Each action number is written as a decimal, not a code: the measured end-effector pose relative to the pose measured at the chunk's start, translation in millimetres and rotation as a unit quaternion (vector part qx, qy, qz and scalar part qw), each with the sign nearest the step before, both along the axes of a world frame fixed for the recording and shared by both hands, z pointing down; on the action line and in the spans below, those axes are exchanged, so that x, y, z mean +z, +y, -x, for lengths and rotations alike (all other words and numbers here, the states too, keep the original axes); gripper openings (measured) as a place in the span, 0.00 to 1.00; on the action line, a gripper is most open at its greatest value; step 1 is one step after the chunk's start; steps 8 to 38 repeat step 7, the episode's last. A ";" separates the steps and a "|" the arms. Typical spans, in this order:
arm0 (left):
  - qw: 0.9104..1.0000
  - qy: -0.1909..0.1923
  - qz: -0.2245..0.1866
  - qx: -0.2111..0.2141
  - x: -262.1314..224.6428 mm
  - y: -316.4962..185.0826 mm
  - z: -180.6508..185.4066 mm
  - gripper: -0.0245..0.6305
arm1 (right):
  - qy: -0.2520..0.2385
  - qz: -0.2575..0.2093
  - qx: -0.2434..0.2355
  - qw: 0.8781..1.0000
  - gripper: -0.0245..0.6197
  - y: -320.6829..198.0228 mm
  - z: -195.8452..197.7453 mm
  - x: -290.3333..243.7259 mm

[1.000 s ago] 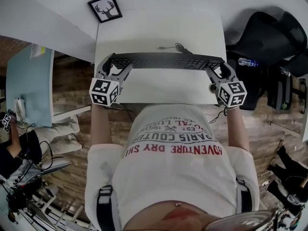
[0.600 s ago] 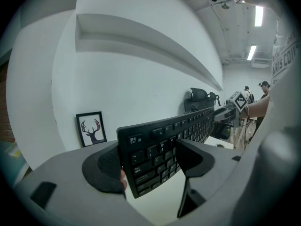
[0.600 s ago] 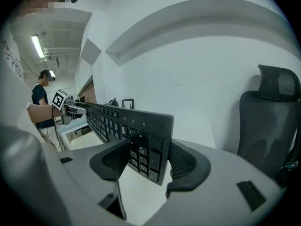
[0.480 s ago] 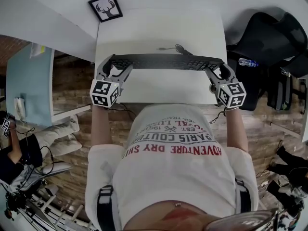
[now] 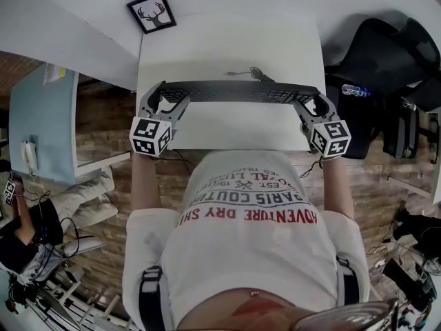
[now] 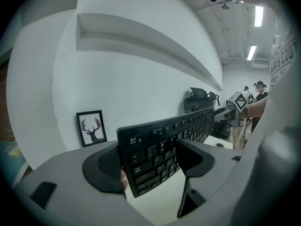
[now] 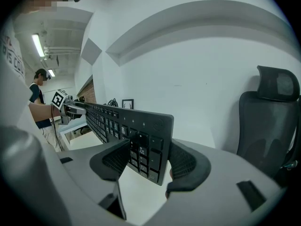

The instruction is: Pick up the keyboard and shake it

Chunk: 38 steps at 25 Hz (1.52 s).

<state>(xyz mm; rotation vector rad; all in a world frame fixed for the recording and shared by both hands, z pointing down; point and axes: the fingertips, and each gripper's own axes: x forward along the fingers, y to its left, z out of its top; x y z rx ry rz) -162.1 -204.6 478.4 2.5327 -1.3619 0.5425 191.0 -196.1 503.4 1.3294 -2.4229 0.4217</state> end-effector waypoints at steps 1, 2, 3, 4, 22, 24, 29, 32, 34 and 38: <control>1.000 0.000 0.001 0.001 1.0 -0.7 0.5 0.56 | 0.000 0.002 0.001 1.000 0.46 -0.1 0.5 1.2; 1.000 -0.001 0.001 0.001 1.6 -1.8 1.1 0.56 | 0.000 0.003 0.001 1.000 0.46 -0.8 1.2 2.0; 1.000 -0.001 0.001 0.001 2.0 -3.3 1.9 0.56 | 0.000 0.004 0.001 1.000 0.46 -2.0 2.0 2.5; 1.000 -0.001 0.001 0.002 2.4 -4.9 2.8 0.56 | 0.000 0.004 0.002 1.000 0.46 -3.6 2.8 2.8; 1.000 -0.001 0.002 0.001 4.0 -8.5 6.0 0.56 | 0.001 0.005 0.000 1.000 0.46 -8.1 5.9 4.2; 1.000 -0.001 0.002 0.001 4.0 -8.5 6.0 0.56 | 0.001 0.005 0.000 1.000 0.46 -8.1 5.9 4.2; 1.000 -0.001 0.002 0.001 4.0 -8.5 6.0 0.56 | 0.001 0.005 0.000 1.000 0.46 -8.1 5.9 4.2; 1.000 -0.001 0.002 0.001 4.0 -8.5 6.0 0.56 | 0.001 0.005 0.000 1.000 0.46 -8.1 5.9 4.2; 1.000 -0.001 0.002 0.001 4.0 -8.5 6.0 0.56 | 0.001 0.005 0.000 1.000 0.46 -8.1 5.9 4.2; 1.000 -0.001 0.002 0.001 4.0 -8.5 6.0 0.56 | 0.001 0.005 0.000 1.000 0.46 -8.1 5.9 4.2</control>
